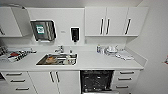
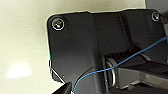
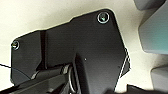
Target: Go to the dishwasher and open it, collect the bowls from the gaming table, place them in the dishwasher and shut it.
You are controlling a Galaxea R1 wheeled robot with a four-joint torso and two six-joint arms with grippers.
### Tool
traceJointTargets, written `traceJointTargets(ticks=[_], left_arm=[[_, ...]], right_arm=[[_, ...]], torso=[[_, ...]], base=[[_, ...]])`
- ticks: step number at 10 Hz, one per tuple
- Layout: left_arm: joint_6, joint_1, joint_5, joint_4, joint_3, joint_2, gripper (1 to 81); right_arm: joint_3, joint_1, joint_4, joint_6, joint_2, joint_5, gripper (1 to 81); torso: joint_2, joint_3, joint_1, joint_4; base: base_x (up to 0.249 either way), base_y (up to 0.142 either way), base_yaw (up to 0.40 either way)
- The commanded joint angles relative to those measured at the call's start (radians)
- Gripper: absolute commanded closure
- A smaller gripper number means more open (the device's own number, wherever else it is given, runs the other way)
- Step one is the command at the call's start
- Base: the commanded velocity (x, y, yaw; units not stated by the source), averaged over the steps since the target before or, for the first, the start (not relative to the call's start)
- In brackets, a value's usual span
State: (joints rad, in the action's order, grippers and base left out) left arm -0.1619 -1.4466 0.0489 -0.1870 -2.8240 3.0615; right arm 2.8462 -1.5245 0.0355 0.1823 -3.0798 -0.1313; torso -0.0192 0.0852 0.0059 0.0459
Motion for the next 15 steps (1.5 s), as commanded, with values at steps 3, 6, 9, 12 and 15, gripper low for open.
traceJointTargets(ticks=[3,6,9,12,15], left_arm=[[-0.001,0.056,0.052,0.001,-0.006,0.002,1.0],[0.002,0.056,0.054,-0.003,-0.005,0.002,1.0],[0.001,0.056,0.054,-0.003,-0.006,0.001,1.0],[0.001,0.055,0.055,-0.002,-0.006,-0.004,1.0],[0.001,0.055,0.055,-0.002,-0.003,-0.010,1.0]], right_arm=[[-0.042,0.068,0.014,-0.003,0.005,0.048,1.0],[-0.045,0.062,0.012,-0.001,0.005,0.048,1.0],[-0.045,0.062,0.012,-0.001,0.007,0.048,1.0],[-0.048,0.062,0.012,-0.003,0.002,0.048,1.0],[-0.048,0.060,0.014,-0.003,0.002,0.048,1.0]], torso=[[0.000,0.000,0.000,0.000],[0.000,0.000,0.000,0.000],[0.000,0.000,0.000,0.000],[0.000,0.000,0.000,0.000],[0.000,0.000,0.000,0.000]], base=[[0.000,0.000,0.000],[0.000,0.000,0.000],[0.000,0.000,0.000],[0.000,0.000,0.000],[0.000,0.000,0.000]])
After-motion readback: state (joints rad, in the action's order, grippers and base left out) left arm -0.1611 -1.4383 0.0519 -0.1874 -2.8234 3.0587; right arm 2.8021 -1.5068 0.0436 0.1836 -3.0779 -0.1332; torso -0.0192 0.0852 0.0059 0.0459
